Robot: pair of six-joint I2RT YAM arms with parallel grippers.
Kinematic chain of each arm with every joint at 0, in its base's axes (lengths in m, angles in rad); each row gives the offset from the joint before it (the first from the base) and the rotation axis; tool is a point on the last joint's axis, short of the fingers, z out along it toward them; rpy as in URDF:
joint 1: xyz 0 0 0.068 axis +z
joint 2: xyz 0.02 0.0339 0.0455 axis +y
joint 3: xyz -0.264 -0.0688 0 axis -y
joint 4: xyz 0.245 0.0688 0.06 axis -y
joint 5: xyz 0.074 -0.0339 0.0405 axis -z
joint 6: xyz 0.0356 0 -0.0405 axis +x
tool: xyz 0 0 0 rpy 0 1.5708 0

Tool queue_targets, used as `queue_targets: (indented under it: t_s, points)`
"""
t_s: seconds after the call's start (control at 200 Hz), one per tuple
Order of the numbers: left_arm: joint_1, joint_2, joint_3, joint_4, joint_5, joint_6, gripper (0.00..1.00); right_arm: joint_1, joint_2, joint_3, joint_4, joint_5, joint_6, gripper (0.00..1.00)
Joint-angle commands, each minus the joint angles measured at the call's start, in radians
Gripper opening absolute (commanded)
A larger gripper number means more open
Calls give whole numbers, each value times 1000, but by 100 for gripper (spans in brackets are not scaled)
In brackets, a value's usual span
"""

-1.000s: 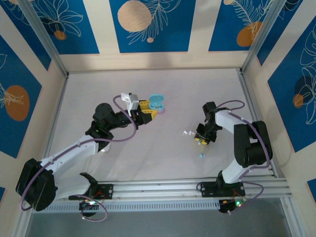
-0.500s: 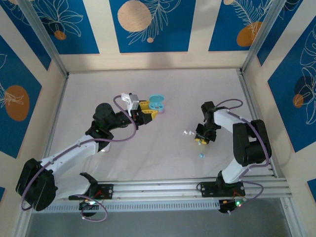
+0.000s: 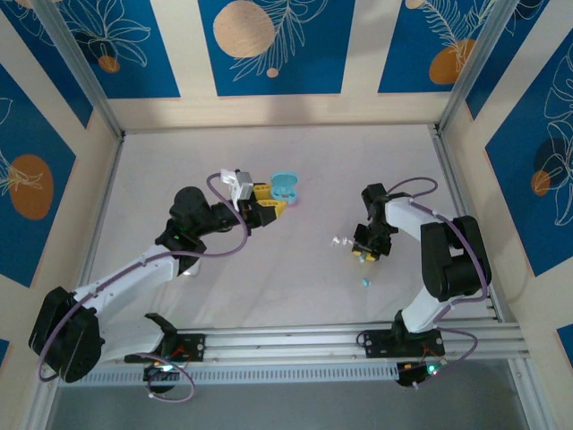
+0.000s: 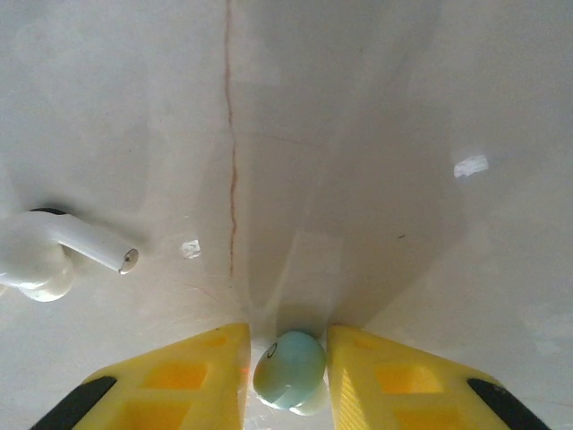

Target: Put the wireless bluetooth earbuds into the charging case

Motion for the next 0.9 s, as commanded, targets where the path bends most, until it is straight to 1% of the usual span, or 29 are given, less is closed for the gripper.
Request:
queue_targets:
  t_s: [0.0,0.27,0.365,0.525,0.62,0.715,0.895]
  points:
    - [-18,2,36,8,6,12,29,3,-4,10,8,29,19,30]
    - [-18,0,32,3,6,14,29,-1,-3,-4,23,11,26,22]
    - [-18,-3,32,0,6,14,29,-1,-5,-5,24,9,21,22]
    - [-19,-3,35,-1,6,14,29,1,-14,0,9,31,27,27]
    - [-20,-3,36,-2,5,15,29,-1,-22,-3,10,38,37,28]
    - [-20,-1,36,-1,6,14,29,-1,-18,-6,18,31,43,28]
    - [-21,-3,34,-1,4,14,29,2,-12,-13,26,14,41,22]
